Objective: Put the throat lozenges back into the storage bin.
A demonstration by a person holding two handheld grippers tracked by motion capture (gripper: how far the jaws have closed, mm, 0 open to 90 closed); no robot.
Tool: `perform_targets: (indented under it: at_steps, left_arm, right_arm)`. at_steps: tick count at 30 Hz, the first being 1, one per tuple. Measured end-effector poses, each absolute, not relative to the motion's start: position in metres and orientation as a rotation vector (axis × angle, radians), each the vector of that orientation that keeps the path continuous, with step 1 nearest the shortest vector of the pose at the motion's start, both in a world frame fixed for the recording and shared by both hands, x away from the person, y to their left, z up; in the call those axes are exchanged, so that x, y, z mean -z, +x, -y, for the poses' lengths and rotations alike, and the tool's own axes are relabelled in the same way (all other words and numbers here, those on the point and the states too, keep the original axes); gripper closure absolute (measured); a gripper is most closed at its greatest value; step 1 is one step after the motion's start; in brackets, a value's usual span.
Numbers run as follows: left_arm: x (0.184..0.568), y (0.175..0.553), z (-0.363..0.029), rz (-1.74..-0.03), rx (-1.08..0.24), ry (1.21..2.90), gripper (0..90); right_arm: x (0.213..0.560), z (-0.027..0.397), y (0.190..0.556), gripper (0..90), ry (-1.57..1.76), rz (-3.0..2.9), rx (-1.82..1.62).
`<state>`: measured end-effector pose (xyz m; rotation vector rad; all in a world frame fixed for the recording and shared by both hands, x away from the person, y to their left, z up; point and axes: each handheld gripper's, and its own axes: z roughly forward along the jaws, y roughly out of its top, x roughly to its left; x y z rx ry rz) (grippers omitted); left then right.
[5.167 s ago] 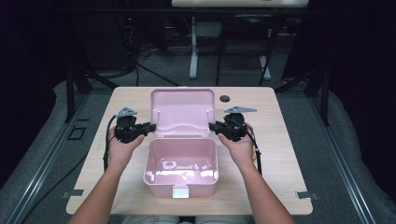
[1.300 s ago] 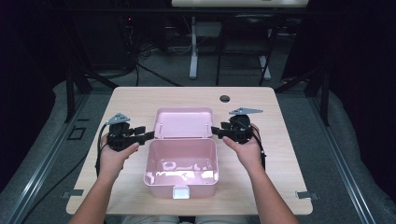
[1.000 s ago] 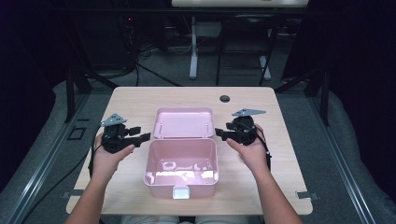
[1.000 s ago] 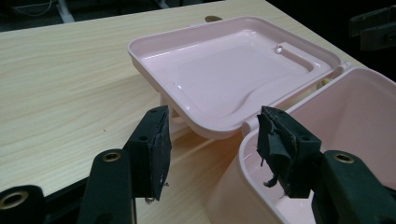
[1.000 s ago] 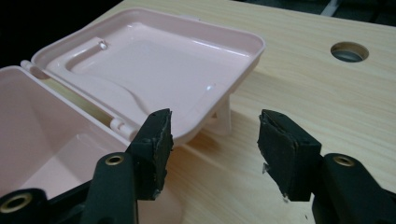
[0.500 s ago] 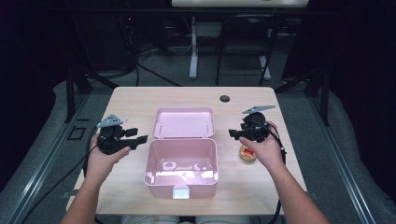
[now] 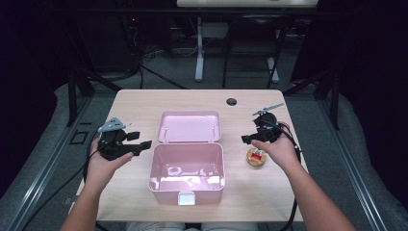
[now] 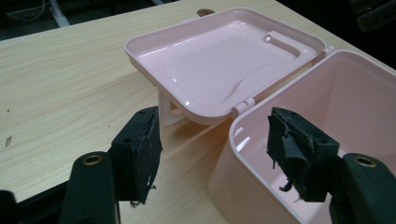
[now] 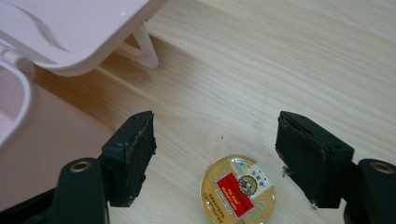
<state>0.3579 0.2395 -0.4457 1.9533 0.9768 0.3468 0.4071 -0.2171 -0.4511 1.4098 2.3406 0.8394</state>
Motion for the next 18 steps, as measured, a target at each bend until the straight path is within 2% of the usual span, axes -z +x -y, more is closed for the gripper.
perform_targets:
  at_steps: [18]
  left_arm:
    - [0.445,0.357,-0.244,-0.990,-0.335,1.944,33.4]
  right_arm:
    - [0.465,0.217,0.415,24.6,1.424,-2.449,-0.620]
